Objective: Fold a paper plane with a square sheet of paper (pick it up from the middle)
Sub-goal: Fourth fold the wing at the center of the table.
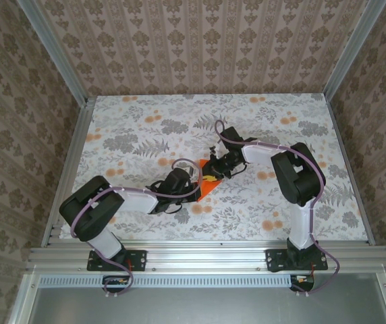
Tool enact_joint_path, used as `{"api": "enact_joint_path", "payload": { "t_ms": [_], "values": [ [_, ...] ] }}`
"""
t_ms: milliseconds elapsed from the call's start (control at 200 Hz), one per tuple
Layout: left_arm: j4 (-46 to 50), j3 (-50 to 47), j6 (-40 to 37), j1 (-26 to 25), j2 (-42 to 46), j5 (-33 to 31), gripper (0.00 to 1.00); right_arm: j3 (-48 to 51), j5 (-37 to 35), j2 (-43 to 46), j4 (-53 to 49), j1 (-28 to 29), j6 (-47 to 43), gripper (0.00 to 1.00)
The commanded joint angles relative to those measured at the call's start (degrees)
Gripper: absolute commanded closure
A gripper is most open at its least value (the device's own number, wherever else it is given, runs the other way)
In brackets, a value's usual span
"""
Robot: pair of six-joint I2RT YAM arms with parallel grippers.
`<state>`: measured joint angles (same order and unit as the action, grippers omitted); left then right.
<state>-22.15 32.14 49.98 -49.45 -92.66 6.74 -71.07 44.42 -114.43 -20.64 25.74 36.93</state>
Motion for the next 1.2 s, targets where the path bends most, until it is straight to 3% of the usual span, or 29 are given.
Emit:
{"api": "enact_joint_path", "payload": {
  "t_ms": [0, 825, 910, 1195],
  "values": [
    [0.8, -0.4, 1.7, 0.8, -1.8, 1.8, 1.0, -1.5, 2.3, 0.4, 2.0, 0.5, 1.7, 0.84],
    [4.7, 2.5, 0.5, 1.7, -3.8, 4.7, 1.0, -2.5, -5.9, -4.2, -0.6, 0.0, 2.5, 0.84],
    [5.2, 2.4, 0.7, 1.7, -3.3, 4.8, 0.85, -2.4, -6.2, -4.9, -0.8, -0.1, 2.4, 0.84],
    [6.6, 1.4, 0.9, 1.7, 3.1, 3.7, 0.73, -2.0, -6.8, -6.3, -1.5, -0.1, 1.7, 0.85]
  ]
}}
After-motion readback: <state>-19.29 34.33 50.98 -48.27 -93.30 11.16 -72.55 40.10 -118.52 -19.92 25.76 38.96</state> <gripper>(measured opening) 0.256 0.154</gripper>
